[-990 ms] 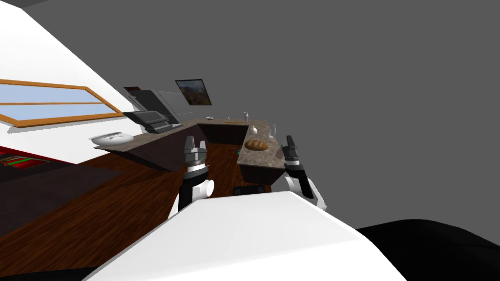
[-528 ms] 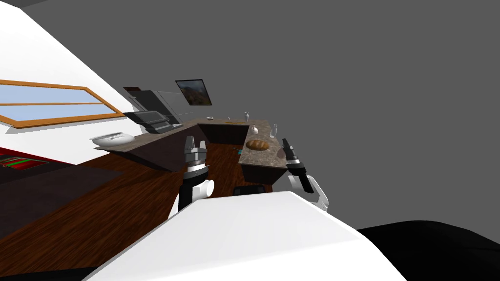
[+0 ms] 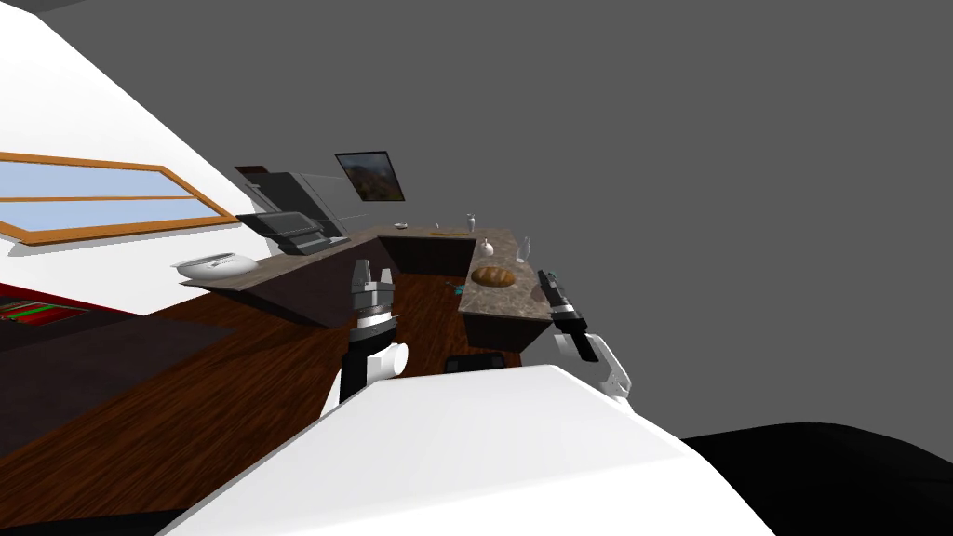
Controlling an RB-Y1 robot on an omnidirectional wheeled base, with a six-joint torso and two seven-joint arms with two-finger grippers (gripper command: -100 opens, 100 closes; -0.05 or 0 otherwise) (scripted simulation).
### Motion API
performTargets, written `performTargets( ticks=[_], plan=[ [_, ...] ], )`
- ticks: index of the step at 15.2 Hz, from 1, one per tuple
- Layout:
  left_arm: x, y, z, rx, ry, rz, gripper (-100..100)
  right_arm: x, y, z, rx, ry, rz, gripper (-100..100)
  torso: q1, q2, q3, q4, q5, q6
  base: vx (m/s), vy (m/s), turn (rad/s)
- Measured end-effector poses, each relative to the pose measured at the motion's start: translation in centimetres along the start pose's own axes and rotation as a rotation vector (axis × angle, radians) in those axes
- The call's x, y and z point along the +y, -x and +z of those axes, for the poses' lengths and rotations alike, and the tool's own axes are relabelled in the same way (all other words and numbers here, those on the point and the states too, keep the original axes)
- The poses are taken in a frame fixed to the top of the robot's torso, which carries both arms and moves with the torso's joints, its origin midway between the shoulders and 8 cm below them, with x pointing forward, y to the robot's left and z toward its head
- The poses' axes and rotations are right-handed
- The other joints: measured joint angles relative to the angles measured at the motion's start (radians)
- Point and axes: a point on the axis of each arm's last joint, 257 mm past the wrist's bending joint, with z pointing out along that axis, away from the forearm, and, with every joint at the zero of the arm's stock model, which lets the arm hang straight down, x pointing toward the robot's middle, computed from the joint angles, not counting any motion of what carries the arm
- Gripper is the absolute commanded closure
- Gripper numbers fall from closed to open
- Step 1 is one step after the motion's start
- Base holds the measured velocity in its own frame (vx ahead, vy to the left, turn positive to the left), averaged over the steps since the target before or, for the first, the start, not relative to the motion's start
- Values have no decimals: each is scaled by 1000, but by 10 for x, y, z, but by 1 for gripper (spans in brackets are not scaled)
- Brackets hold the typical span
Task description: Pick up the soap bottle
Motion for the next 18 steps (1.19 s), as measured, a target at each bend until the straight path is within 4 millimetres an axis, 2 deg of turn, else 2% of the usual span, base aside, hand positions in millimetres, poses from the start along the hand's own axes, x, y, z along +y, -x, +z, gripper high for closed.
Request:
performTargets(
  ticks=[5,8,18],
  plan=[
    [0,0,0,0,0,0,0,-44,-3,-2,36,-80,-173,-100,-1,0,0,0,0,0,3,45,-4],
    [0,0,0,0,0,0,0,-78,-3,-7,67,-145,-307,-100,1,-1,0,0,0,0,9,62,-3],
    [0,0,0,0,0,0,0,-160,0,-27,157,-311,-596,-100,0,-2,-1,0,0,0,17,45,4]
  ],
)
